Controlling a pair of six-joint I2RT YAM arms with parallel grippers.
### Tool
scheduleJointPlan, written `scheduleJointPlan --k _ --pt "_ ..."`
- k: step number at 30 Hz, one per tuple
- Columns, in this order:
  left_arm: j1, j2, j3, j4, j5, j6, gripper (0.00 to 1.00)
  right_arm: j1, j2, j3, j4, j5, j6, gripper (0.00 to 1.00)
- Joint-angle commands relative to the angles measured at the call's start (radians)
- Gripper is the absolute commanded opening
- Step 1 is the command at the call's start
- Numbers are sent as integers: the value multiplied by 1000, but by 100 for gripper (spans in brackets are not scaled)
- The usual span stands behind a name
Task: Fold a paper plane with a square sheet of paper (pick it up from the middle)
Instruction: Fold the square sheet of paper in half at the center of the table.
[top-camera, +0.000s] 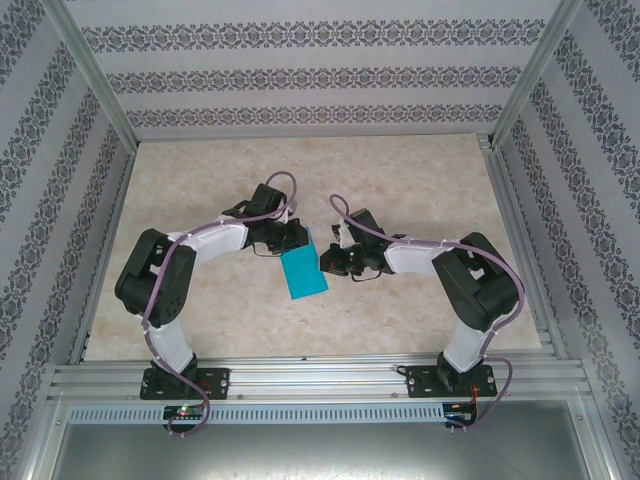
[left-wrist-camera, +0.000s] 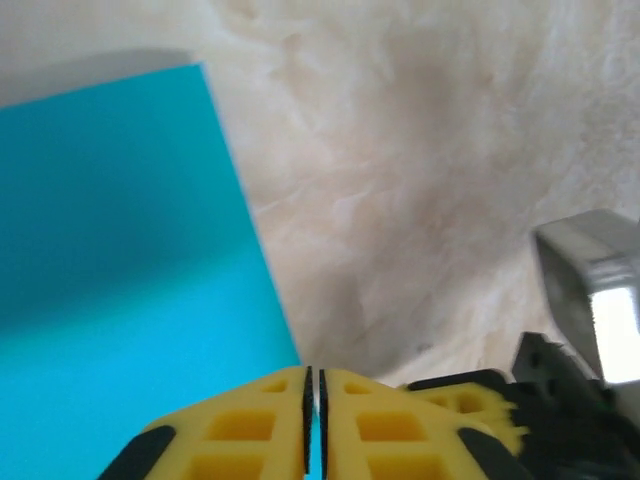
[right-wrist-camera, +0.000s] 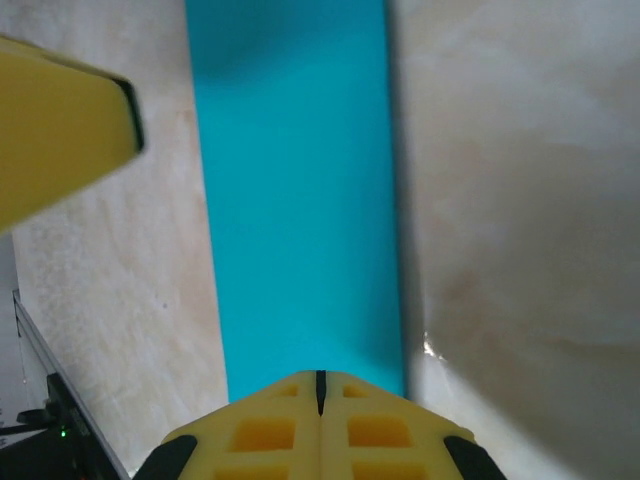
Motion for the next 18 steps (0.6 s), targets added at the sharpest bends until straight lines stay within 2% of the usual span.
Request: scheduleJointPlan --k 1,8,12,18 --pt "-19 87 63 17 33 0 7 -13 31 31 55 11 51 0" --pt "-22 199 157 -17 39 31 0 -16 73 70 35 11 47 0" --pt "-21 240 196 -87 -11 74 0 -17 98 106 2 16 29 0" --pt "-20 259 184 -80 -16 90 0 -17 131 148 -32 26 16 0"
